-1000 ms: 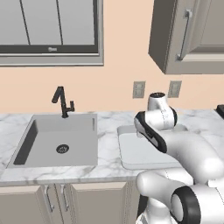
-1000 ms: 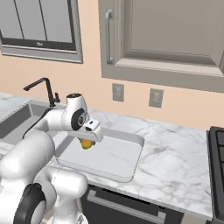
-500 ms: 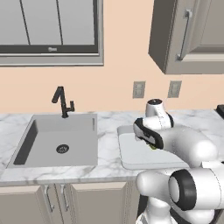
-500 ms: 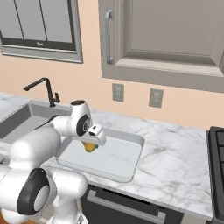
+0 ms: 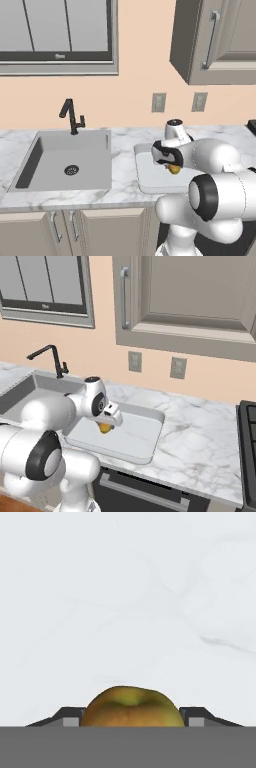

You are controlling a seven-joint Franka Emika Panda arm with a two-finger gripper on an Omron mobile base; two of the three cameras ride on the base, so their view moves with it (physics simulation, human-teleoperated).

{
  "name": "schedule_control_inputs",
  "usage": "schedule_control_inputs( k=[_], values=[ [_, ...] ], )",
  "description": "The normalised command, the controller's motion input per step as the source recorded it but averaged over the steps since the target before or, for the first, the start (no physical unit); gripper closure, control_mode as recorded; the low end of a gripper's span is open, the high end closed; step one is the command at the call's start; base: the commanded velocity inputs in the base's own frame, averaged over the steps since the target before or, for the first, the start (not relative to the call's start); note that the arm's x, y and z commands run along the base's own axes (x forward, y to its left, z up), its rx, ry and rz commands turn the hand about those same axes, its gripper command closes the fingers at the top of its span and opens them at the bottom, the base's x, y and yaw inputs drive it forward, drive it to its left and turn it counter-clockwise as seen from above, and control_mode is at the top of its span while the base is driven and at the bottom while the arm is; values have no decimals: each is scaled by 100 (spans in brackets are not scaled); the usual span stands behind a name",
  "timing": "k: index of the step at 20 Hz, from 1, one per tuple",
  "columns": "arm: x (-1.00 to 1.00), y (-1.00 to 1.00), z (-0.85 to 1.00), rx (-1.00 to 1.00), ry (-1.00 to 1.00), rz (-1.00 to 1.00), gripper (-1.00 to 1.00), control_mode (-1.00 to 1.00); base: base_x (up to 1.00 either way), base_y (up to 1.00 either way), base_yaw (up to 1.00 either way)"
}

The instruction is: Pick up both apples from the fridge and place them inside the tupperware on the counter.

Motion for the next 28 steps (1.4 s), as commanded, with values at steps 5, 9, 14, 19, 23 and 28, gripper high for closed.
schedule_control_inputs(
  k=[5, 9, 14, 19, 23, 28],
  values=[
    [4, 0, -8, 0, 0, 0, -100, -100, 0, 0, 0],
    [0, 0, 0, 0, 0, 0, -100, -100, 0, 0, 0],
    [0, 0, 0, 0, 0, -1, -100, -100, 0, 0, 0],
    [-14, 0, 21, 0, -5, -4, -100, -100, 0, 0, 0],
    [-28, 0, 57, 0, -3, 0, -100, -100, 0, 0, 0],
    [-29, 0, 76, 0, 0, 0, -100, -100, 0, 0, 0]
  ],
)
